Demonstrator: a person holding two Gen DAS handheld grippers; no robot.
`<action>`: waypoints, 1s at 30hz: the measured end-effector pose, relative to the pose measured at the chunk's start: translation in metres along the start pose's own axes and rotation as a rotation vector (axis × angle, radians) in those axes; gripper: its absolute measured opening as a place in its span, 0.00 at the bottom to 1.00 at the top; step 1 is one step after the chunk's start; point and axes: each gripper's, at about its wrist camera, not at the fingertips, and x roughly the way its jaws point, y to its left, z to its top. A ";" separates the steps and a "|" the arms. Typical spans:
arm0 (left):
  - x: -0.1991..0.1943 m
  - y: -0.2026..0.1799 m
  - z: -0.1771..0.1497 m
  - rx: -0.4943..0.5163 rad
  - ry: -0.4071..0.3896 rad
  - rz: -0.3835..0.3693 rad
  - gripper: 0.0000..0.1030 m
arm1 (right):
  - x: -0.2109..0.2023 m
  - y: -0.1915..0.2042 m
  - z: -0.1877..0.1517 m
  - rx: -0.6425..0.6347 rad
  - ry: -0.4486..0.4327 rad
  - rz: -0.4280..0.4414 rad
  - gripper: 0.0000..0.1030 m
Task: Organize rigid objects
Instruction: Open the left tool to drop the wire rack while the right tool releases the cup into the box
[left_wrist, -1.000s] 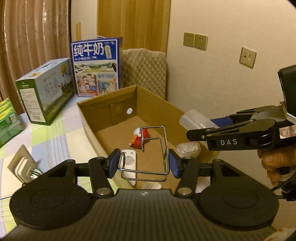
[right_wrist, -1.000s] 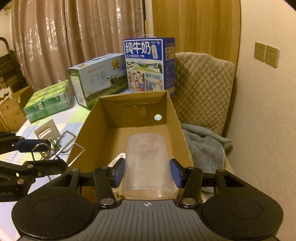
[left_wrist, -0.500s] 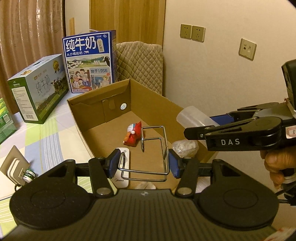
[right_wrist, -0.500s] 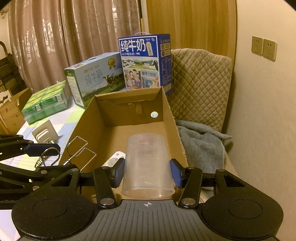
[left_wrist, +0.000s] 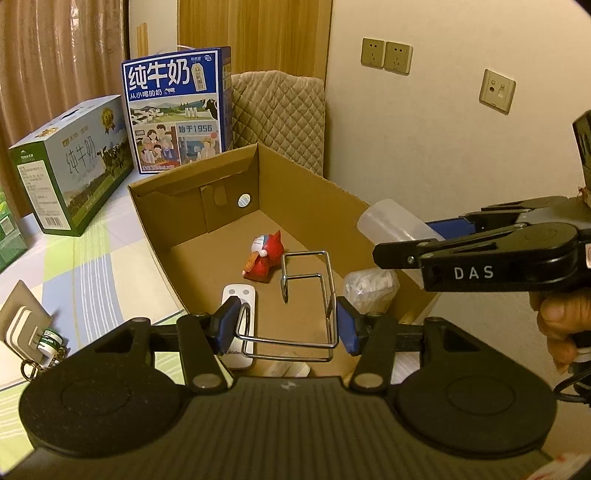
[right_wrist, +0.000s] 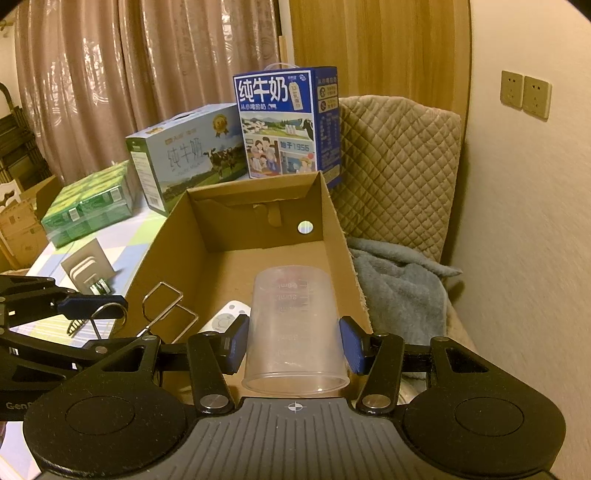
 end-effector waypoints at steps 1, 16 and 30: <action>0.001 0.000 0.000 0.000 0.001 -0.001 0.48 | 0.000 0.000 0.000 0.000 0.000 0.000 0.48; 0.001 0.009 -0.001 -0.038 -0.038 0.021 0.62 | 0.001 -0.003 -0.001 0.007 0.001 0.000 0.48; -0.019 0.030 0.001 -0.073 -0.049 0.072 0.62 | 0.001 0.010 0.000 0.006 0.002 0.023 0.48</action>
